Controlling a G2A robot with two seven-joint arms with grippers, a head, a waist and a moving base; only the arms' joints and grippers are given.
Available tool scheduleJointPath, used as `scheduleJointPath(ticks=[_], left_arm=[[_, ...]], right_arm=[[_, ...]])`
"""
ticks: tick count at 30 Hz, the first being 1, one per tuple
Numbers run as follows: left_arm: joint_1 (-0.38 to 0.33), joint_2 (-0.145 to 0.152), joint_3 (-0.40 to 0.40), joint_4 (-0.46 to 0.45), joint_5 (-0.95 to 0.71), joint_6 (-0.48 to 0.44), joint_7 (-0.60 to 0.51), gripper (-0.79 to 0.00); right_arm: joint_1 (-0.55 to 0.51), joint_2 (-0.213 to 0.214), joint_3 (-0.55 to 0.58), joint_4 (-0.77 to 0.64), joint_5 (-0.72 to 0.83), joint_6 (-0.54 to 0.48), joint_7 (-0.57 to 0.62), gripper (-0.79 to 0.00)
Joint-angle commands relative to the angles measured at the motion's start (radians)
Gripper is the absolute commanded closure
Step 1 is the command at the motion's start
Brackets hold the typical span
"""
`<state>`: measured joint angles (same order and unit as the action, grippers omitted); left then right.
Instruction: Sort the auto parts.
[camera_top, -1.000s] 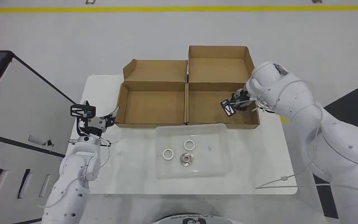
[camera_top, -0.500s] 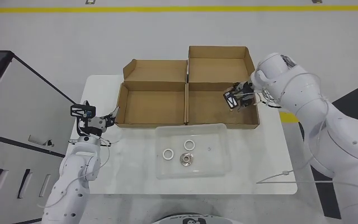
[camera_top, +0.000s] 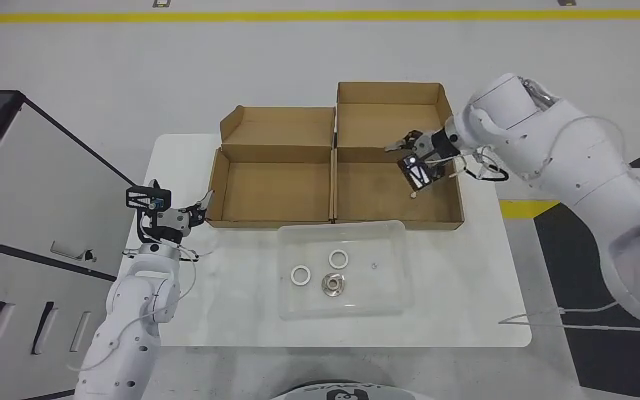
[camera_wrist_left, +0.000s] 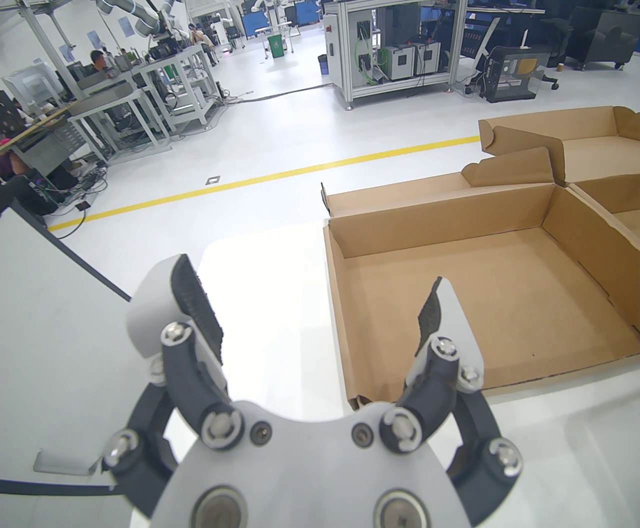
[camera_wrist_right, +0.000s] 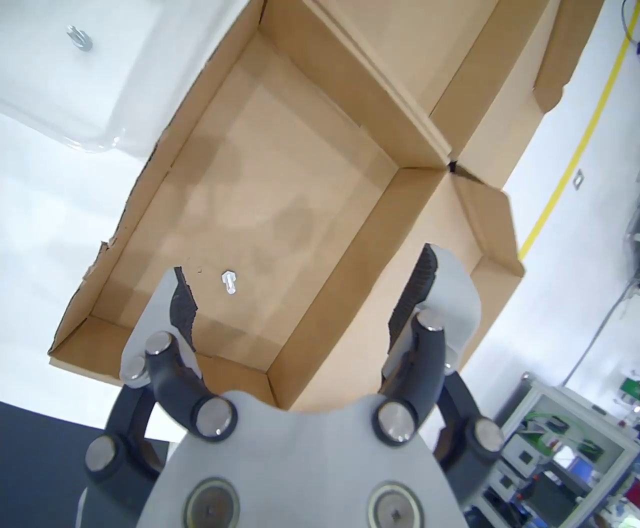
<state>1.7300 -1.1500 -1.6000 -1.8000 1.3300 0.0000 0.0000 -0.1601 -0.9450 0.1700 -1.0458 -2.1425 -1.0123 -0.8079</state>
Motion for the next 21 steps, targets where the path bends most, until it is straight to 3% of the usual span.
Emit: scheduleJointPath(ticks=[1,8,11,21], left_arm=[[0.000,0.000,0.000,0.000,0.000,0.000,0.000,-0.785],[0.000,0.000,0.000,0.000,0.000,0.000,0.000,-0.785],[0.000,0.000,0.000,0.000,0.000,0.000,0.000,-0.785],[0.000,0.000,0.000,0.000,0.000,0.000,0.000,-0.785]], right_arm=[[0.012,0.052,0.000,-0.109,0.005,0.000,0.000,-0.785],[0.036,0.186,0.000,-0.408,-0.038,0.000,0.021,-0.785],[0.037,0.223,0.000,-0.489,-0.016,0.000,0.053,-0.785],[0.020,0.264,0.000,-0.679,0.062,0.000,0.183,-0.785]])
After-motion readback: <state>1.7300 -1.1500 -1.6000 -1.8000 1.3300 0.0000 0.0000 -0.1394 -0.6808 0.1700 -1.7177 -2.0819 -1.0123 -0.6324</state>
